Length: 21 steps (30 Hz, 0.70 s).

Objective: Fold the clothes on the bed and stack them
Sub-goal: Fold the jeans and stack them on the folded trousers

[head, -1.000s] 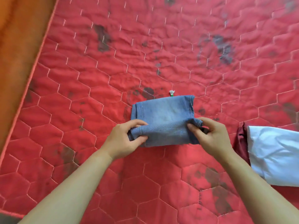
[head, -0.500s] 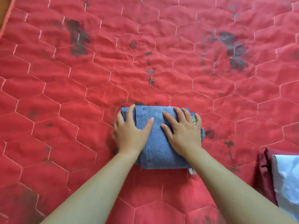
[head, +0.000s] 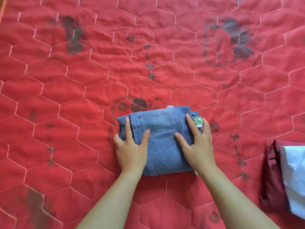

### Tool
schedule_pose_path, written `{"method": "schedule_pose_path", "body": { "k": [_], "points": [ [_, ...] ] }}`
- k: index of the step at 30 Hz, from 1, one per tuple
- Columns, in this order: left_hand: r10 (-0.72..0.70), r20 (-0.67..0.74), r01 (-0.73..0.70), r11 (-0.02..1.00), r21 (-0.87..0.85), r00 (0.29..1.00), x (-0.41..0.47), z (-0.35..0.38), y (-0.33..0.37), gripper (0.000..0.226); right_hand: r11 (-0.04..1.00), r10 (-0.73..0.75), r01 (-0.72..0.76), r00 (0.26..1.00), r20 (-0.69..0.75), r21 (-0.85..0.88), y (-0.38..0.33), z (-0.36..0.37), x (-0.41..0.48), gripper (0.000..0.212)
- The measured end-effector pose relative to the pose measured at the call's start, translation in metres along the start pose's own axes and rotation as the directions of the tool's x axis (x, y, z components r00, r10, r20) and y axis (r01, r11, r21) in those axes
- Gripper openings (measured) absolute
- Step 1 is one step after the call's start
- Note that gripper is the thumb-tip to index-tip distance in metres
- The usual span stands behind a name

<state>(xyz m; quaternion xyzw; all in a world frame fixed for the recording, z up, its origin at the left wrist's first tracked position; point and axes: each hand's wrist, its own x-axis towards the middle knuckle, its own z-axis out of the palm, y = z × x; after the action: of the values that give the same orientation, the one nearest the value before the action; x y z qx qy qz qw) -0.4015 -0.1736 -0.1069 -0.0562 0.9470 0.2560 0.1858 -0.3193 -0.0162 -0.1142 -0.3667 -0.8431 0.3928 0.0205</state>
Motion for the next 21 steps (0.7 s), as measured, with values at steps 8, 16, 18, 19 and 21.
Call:
{"method": "schedule_pose_path", "body": {
  "k": [8,16,18,19,21],
  "points": [
    [-0.136,0.11,0.141,0.989,-0.041,0.985,-0.038,0.002,-0.027,0.075,0.989,0.106,-0.117,0.987,0.123,0.091,0.022,-0.011,-0.042,0.059],
    [-0.025,0.125,0.039,0.993,-0.112,0.992,-0.167,-0.092,0.02,0.072,0.97,0.15,-0.167,0.983,0.104,0.176,-0.022,-0.133,-0.154,0.055],
    [0.031,0.121,-0.017,0.993,-0.113,0.992,-0.206,-0.132,0.044,0.071,0.967,0.14,-0.15,0.988,0.06,0.205,-0.05,-0.181,-0.188,0.055],
    [0.062,0.12,-0.048,0.992,-0.119,0.991,-0.224,-0.151,0.057,0.071,0.966,0.137,-0.141,0.99,0.037,0.214,-0.064,-0.204,-0.204,0.055],
    [0.124,0.131,-0.109,0.987,-0.121,0.984,-0.258,-0.186,0.079,0.071,0.963,0.15,-0.143,0.989,-0.013,0.229,-0.088,-0.247,-0.236,0.055]
  ]
}}
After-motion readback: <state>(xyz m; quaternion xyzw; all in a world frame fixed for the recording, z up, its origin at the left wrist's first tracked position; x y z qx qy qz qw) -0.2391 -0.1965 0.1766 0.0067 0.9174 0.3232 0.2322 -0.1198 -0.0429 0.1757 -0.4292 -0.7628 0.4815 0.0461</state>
